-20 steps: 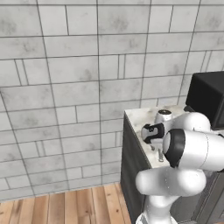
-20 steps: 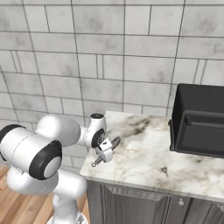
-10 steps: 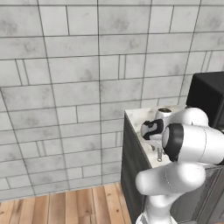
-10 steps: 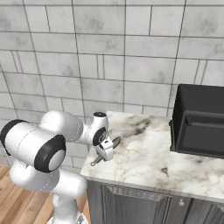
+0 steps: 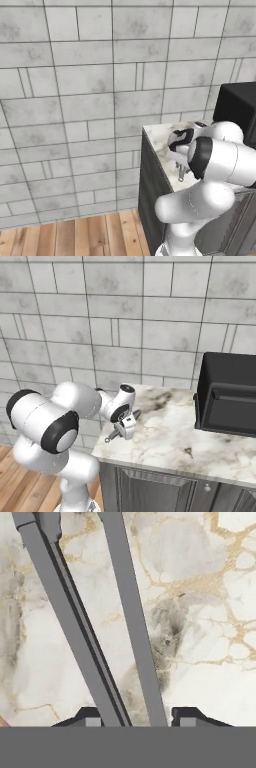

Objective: Pick up the tongs from the counter and place them near the plate next to the oven.

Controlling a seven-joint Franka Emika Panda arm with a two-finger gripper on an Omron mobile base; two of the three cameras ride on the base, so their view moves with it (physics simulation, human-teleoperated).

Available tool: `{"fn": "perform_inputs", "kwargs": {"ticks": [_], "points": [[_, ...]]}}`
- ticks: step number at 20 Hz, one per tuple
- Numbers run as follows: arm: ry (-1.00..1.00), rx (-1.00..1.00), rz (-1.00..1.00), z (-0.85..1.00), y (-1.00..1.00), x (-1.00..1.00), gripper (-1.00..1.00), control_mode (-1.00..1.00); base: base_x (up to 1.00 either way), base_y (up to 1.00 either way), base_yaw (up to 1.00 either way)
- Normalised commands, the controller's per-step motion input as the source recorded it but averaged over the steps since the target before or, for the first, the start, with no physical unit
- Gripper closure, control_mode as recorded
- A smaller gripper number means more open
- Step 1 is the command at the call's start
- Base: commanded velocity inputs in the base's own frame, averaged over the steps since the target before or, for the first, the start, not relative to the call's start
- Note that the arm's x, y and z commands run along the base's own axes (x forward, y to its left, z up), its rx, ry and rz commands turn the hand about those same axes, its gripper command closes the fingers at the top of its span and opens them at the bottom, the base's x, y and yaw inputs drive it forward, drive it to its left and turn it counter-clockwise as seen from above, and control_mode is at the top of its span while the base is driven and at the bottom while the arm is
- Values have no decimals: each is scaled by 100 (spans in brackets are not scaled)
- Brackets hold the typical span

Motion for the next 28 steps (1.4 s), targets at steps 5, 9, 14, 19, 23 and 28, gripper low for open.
{"fn": "perform_inputs", "kwargs": {"ticks": [5,9,14,19,23,28], "points": [[-23,0,-7,0,25,-10,100,-100,0,0,0],[-23,0,-8,56,7,-46,100,-100,0,0,0],[-2,-8,-1,100,0,-49,100,-100,0,0,0],[3,-16,-3,100,0,-50,100,-100,0,0,0],[2,-25,-10,86,-2,-63,100,-100,0,0,0],[-3,-4,-12,53,-8,-73,100,-100,0,0,0]]}}
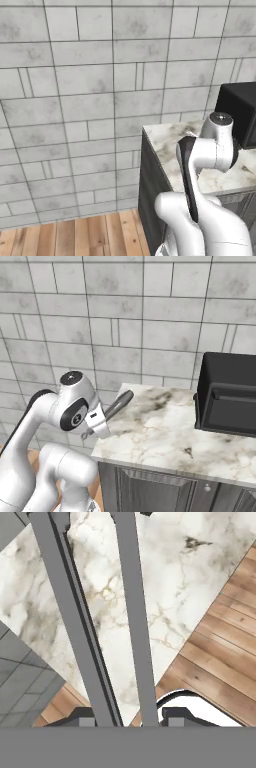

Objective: Pick up the tongs from the counter and place them near the plate next to the oven.

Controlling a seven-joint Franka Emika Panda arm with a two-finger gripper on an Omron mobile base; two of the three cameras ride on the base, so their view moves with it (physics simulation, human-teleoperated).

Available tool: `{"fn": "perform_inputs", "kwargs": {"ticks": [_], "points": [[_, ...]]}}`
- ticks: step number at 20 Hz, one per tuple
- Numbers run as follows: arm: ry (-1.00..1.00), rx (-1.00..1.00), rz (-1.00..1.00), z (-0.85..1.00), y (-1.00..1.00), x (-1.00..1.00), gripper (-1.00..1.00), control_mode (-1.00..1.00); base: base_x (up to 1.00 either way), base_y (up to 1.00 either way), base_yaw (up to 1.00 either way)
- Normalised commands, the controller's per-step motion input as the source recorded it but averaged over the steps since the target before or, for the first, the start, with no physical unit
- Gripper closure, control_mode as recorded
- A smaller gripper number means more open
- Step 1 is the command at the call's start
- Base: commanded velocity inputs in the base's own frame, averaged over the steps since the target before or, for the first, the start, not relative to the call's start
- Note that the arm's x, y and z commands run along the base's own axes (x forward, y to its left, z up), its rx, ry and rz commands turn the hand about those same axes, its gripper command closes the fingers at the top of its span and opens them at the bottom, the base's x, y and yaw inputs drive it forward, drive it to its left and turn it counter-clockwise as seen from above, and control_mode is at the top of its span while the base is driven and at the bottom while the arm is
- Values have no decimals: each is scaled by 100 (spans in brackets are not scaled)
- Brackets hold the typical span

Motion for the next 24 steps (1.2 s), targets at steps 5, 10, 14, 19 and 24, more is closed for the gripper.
{"fn": "perform_inputs", "kwargs": {"ticks": [5,10,14,19,24], "points": [[-6,0,-9,25,-1,-47,100,-100,0,0,0],[0,0,0,25,0,-7,100,-100,0,0,0],[0,0,0,17,0,0,100,-100,0,0,0],[0,0,-3,4,0,0,100,-100,0,0,0],[0,0,0,0,0,0,100,100,-2,0,-20]]}}
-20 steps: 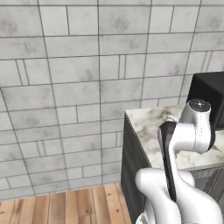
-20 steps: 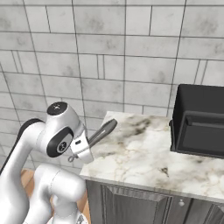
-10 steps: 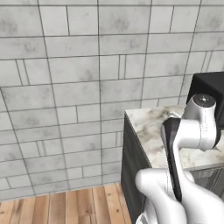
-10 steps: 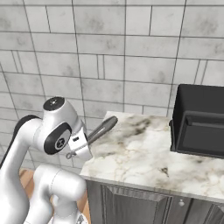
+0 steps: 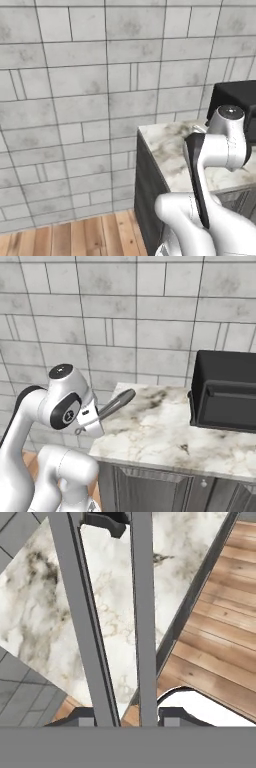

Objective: Pick up the tongs from the counter and place them near the plate next to the oven.

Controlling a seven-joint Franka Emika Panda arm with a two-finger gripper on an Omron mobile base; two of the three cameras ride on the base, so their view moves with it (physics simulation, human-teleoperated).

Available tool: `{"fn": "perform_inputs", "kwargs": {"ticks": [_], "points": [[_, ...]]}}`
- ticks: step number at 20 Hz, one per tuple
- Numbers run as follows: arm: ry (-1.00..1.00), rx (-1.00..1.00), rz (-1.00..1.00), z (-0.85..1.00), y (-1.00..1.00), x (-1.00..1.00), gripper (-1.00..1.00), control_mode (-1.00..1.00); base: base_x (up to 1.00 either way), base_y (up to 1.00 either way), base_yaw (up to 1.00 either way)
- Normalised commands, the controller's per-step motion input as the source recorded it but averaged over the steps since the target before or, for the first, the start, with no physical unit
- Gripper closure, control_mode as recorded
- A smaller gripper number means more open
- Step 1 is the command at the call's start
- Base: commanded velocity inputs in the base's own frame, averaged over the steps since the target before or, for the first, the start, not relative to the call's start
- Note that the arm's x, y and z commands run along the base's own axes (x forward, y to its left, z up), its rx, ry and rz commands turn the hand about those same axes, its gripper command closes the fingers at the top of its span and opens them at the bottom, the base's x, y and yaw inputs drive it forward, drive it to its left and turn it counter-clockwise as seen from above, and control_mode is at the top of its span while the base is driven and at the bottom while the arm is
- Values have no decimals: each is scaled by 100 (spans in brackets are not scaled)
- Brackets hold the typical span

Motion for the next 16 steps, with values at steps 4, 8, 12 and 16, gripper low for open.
{"fn": "perform_inputs", "kwargs": {"ticks": [4,8,12,16], "points": [[0,0,0,0,0,0,100,100,-18,0,-31],[0,0,0,0,0,0,100,100,-53,-5,-26],[0,0,0,0,0,0,100,100,-84,-14,-18],[0,0,0,0,0,0,100,100,-56,-10,-21]]}}
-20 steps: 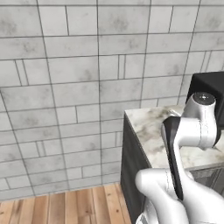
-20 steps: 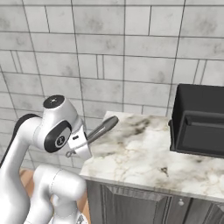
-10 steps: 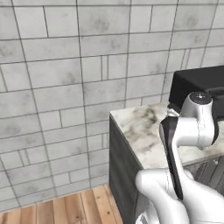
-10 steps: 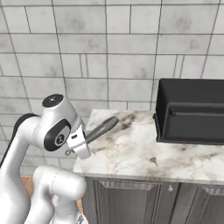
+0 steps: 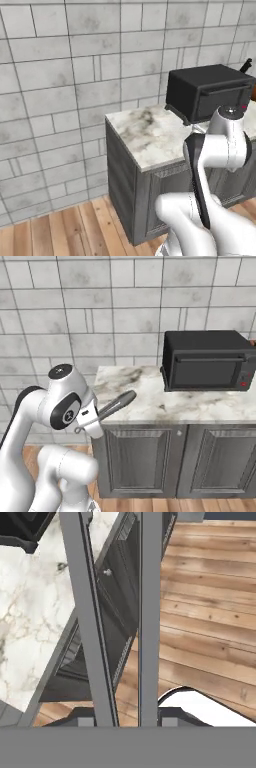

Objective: Pick up the tongs from the counter and place them near the plate next to the oven.

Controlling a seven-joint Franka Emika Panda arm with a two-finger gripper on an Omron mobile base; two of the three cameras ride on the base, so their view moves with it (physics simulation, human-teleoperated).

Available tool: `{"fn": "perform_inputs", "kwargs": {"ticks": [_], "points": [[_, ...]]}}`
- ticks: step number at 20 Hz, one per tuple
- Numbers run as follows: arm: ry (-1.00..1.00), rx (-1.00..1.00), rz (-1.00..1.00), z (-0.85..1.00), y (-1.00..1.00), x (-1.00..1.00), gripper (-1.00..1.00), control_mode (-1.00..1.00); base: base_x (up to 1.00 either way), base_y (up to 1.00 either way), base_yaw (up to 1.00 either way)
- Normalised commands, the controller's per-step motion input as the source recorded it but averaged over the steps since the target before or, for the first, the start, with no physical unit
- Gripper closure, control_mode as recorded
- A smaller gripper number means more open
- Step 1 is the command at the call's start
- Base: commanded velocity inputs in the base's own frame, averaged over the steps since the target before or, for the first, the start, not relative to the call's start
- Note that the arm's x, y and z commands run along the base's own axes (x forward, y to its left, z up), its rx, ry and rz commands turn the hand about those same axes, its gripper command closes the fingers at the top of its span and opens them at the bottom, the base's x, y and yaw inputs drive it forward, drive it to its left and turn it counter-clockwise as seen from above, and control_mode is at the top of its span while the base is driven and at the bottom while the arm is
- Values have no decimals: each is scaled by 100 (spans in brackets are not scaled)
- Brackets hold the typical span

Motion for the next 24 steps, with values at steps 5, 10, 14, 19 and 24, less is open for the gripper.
{"fn": "perform_inputs", "kwargs": {"ticks": [5,10,14,19,24], "points": [[0,0,0,0,0,0,100,100,-8,-2,-39],[0,0,0,0,0,0,100,100,0,0,-57],[0,0,0,0,0,0,100,100,0,0,-60],[0,0,0,0,0,0,100,100,0,0,-59],[0,0,0,0,0,0,100,100,0,0,-59]]}}
